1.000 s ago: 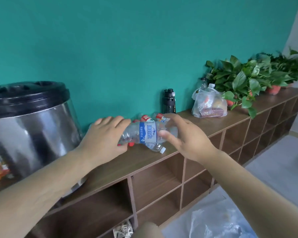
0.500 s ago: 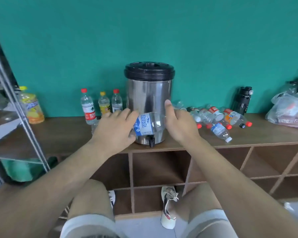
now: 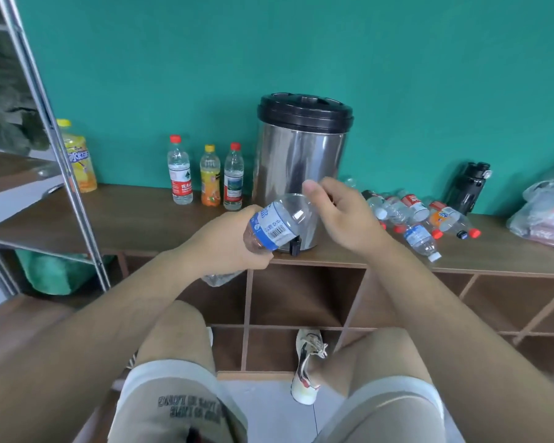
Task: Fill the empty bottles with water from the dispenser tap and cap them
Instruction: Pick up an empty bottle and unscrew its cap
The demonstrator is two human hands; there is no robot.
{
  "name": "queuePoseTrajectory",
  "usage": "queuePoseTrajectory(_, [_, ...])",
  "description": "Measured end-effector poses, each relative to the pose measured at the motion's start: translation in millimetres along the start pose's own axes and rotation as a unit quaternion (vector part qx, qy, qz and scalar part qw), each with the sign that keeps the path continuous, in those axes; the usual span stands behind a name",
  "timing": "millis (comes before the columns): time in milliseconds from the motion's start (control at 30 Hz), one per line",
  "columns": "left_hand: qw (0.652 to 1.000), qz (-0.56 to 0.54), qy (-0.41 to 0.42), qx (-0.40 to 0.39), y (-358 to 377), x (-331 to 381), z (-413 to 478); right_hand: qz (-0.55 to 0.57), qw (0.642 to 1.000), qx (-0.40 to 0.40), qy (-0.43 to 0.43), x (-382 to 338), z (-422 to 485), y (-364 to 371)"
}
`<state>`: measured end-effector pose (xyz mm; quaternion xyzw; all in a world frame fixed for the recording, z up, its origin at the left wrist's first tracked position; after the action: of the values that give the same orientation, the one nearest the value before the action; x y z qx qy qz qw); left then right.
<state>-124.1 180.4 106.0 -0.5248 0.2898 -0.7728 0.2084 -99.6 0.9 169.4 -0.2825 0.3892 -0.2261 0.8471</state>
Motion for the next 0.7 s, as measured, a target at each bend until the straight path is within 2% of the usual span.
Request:
queuePoseTrajectory(133, [0.988, -0.136, -0.035, -0.059, 39.0, -19.8, 6.9, -0.058, 0.987, -0.129, -0.081, 15.2, 1.4, -4.6])
queuePoseTrajectory(267, [0.971, -0.217, -0.069, -0.078, 79.1, -38.8, 14.2, -0.043, 0.983, -0.165, -0.067, 40.5, -2.8, -1.0])
queuePoseTrajectory(400, [0.946, -0.293, -0.111, -0.08, 117.0, -64.2, 16.9, 0.025, 0.991, -0.131, 0.012, 76.7, -4.5, 8.6])
queuePoseTrajectory(533, [0.932, -0.324, -0.156, -0.046, 154.2, -100.9, 11.5, 0.083, 0.989, -0.049, 0.11, 116.7, -9.6, 33.8])
queuePoseTrajectory(633, [0.929, -0.321, -0.186, -0.015, 180.7, -133.0, 7.5, 0.169, 0.969, 0.024, 0.181, 141.6, -14.7, 62.3])
queuePoseTrajectory(700, [0.932, -0.297, -0.207, -0.016, 195.5, -151.5, 8.0, 0.189, 0.958, 0.06, 0.207, 149.7, -14.9, 77.3])
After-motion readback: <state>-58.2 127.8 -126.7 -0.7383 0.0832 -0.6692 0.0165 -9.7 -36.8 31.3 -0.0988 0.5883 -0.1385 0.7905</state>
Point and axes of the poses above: each hand's wrist, its own z-axis towards the middle knuckle, its own y-axis out of the palm, x = y × z, the point moved 9 cm from there along z, towards the middle knuckle, and after that the axes turned 8 degrees about -z, right-handed, at the moved point
